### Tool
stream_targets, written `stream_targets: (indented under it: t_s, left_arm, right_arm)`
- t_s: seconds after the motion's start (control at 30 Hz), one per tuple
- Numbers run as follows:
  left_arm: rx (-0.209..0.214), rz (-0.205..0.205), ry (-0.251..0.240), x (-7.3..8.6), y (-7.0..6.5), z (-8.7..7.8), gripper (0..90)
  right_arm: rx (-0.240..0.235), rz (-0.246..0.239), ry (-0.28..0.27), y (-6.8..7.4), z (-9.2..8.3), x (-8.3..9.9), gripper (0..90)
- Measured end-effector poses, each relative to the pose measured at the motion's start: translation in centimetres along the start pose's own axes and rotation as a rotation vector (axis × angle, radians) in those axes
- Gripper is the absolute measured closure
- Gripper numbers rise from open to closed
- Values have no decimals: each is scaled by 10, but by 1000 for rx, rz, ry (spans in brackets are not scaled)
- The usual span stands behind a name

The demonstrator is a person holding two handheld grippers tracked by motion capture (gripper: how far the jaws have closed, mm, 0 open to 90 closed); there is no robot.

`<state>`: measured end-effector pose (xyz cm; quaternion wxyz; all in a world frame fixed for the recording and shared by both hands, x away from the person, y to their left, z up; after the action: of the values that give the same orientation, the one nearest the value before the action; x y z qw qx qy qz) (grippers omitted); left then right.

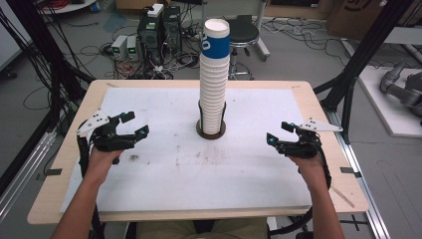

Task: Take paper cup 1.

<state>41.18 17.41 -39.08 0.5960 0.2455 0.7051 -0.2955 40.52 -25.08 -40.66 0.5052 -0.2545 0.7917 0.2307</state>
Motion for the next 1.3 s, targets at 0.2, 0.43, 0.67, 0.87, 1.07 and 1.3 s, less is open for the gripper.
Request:
stream_targets:
  t_s: [0.2,0.43,0.67,0.87,1.07,1.3]
  left_arm:
    - [11,-1,13,3,-3,3,156]
    - [16,-14,8,3,-4,3,156]
    - [21,-11,15,6,-6,3,155]
    - [19,-13,17,6,-6,3,156]
    - [20,-9,22,7,-6,4,156]
    - [18,-17,16,6,-5,3,156]
  right_arm:
    - [-48,-73,-21,14,14,-50,194]
    - [-100,-131,-40,28,37,-101,194]
    - [-130,-151,-35,34,50,-127,194]
    - [-157,-158,-45,41,63,-151,194]
    - [-193,-129,-62,49,77,-174,194]
    - [-219,-133,-63,56,90,-186,194]
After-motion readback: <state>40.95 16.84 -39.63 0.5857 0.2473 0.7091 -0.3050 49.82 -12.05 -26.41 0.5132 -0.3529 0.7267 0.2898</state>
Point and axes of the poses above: each handheld gripper's, and its own axes: z roughly forward along the jaws, x roughly out of its underside, y roughly to its left, the point moved 10 cm from there along z, roughly forward along the jaws, and after that the axes turned 1 degree about -x, right-handed, at the moved point
